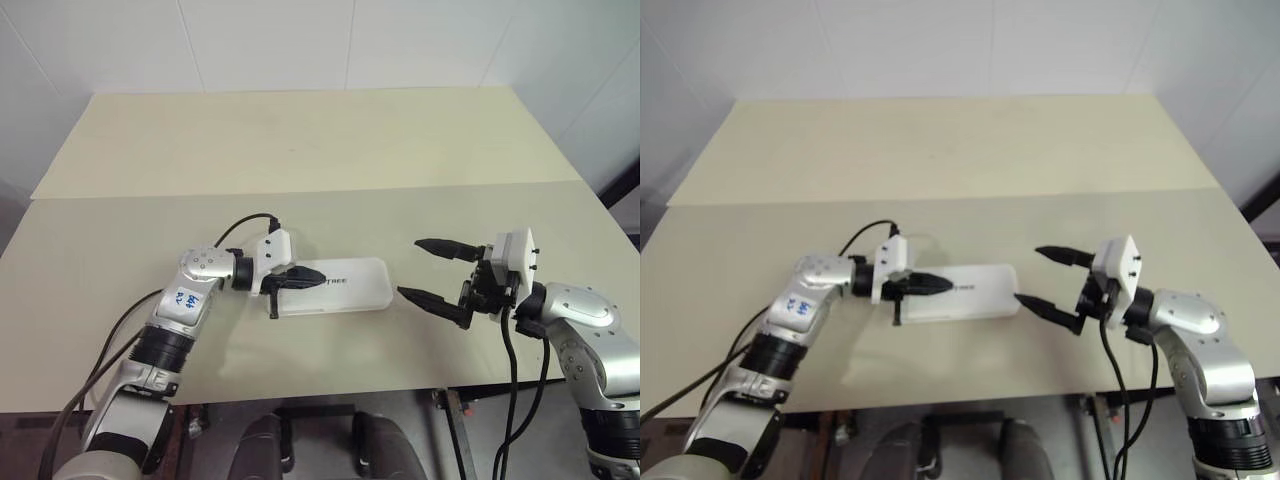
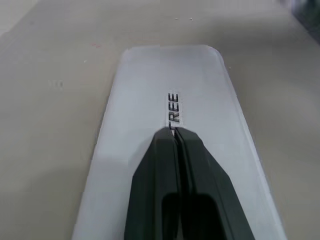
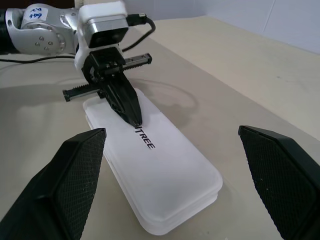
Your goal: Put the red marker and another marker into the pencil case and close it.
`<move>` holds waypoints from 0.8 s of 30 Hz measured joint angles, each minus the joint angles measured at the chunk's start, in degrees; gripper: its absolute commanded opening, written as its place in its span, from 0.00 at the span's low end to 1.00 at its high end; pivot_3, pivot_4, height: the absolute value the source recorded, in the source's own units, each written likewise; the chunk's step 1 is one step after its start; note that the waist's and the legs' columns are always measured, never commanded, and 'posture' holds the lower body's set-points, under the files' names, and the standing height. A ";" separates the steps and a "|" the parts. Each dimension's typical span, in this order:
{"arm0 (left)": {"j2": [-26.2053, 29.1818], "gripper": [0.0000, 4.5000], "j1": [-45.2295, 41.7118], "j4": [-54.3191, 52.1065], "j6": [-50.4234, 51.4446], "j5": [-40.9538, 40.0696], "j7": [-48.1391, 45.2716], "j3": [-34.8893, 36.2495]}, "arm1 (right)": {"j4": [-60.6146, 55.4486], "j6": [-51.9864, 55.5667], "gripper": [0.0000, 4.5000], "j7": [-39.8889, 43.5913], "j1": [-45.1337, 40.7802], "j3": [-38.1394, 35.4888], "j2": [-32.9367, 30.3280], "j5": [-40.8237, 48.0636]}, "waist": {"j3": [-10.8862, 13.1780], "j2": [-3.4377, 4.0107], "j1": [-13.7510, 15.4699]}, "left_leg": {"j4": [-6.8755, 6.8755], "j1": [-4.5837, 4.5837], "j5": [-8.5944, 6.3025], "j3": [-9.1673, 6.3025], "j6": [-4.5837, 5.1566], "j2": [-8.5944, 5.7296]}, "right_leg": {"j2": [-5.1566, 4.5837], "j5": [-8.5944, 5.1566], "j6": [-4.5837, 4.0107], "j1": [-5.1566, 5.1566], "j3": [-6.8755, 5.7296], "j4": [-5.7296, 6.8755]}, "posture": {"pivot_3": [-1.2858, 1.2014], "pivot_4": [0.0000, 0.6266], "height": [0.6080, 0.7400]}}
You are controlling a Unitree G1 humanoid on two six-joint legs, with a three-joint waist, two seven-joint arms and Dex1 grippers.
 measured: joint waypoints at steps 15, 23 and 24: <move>11.75 0.36 6.20 -1.64 -2.93 -11.66 0.13 22.86 | 7.09 -2.50 1.00 2.53 -2.69 -0.29 -0.83 -0.01 | 0.00 0.00 -0.15 | -0.20 -0.02 -0.03 0.20 -0.04 0.08 | -0.04 0.00 -0.01 -0.22 0.01 0.00 | 0.52 0.24 1.00; 13.64 1.00 8.19 -2.47 -2.75 -15.12 -3.27 24.40 | 10.74 -6.71 1.00 4.77 -2.62 -3.65 -3.44 -0.15 | 0.00 0.00 -0.04 | -0.22 -0.04 -0.05 0.24 -0.06 0.07 | -0.04 0.00 -0.05 -0.23 -0.04 -0.08 | 0.52 0.24 1.00; 13.63 1.00 8.18 -2.65 -2.73 -15.14 -3.31 24.28 | 11.32 -7.16 1.00 5.27 -2.47 -3.96 -4.28 -0.16 | 0.00 0.00 -0.05 | -0.26 -0.04 -0.05 0.26 -0.06 0.07 | -0.03 0.00 -0.05 -0.24 -0.03 -0.10 | 0.52 0.24 1.00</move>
